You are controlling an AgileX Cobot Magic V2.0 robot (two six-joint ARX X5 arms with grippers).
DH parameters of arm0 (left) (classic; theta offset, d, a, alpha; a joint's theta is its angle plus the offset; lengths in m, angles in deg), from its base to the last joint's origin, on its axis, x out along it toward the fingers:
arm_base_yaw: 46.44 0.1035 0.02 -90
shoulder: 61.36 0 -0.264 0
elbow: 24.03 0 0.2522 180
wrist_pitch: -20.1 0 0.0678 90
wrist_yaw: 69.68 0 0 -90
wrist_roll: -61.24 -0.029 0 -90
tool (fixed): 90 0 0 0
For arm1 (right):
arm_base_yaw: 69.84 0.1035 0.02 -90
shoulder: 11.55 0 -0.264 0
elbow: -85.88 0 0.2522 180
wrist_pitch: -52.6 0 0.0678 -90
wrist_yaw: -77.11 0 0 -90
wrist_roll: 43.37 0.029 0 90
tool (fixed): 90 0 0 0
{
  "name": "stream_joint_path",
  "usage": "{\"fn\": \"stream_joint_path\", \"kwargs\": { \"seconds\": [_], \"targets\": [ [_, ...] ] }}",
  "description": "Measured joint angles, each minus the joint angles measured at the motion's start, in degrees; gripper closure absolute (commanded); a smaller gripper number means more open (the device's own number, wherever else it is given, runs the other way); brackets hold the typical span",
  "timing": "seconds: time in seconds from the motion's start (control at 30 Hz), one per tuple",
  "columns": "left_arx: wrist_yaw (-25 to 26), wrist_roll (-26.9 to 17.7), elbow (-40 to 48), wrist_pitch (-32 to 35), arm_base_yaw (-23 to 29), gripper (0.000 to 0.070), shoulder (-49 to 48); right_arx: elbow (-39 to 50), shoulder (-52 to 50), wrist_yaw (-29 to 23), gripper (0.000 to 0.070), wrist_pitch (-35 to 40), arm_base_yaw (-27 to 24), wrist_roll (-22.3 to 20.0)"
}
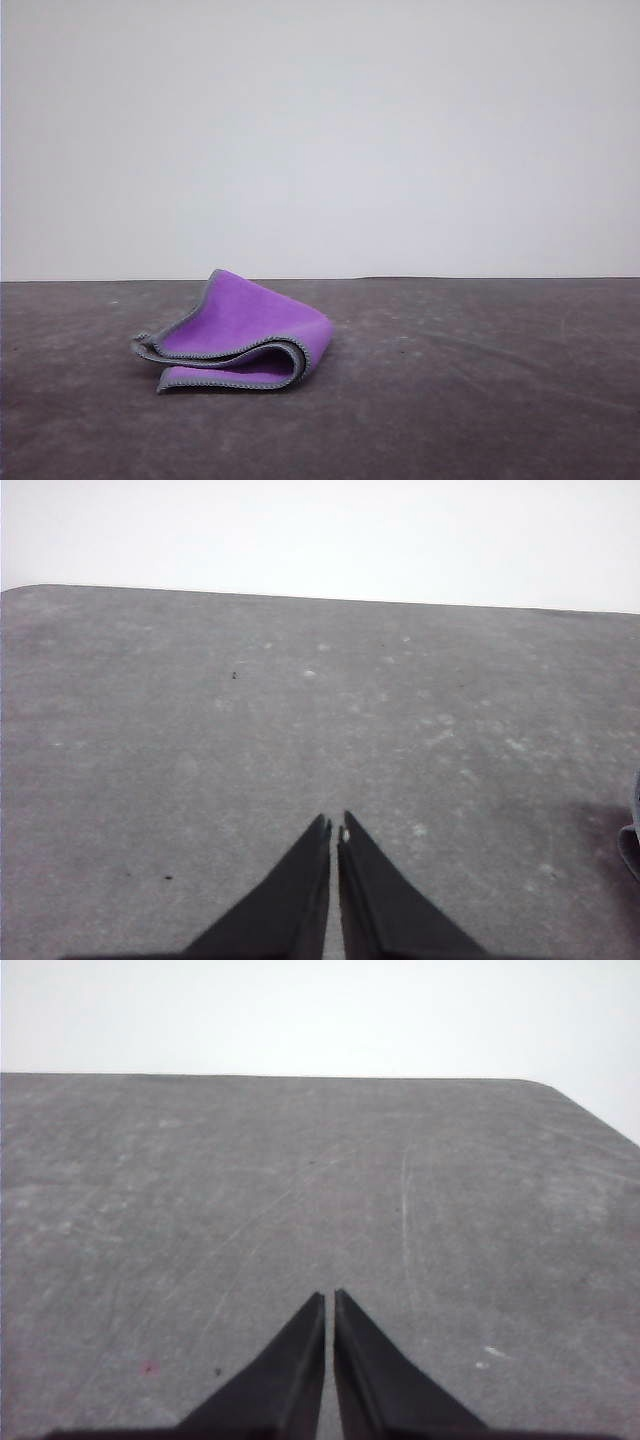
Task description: Fold clothes
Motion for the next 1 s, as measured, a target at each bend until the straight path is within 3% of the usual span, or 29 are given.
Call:
{"fn": "stream_joint_path", "kwargs": {
  "seconds": [1.0],
  "targets": [
    [0.0, 0.0, 0.0, -0.02, 0.0, 0.07, 0.0, 0.0, 0.0, 0.01, 0.0688, 0.23, -0.29, -0.01]
  ]
}}
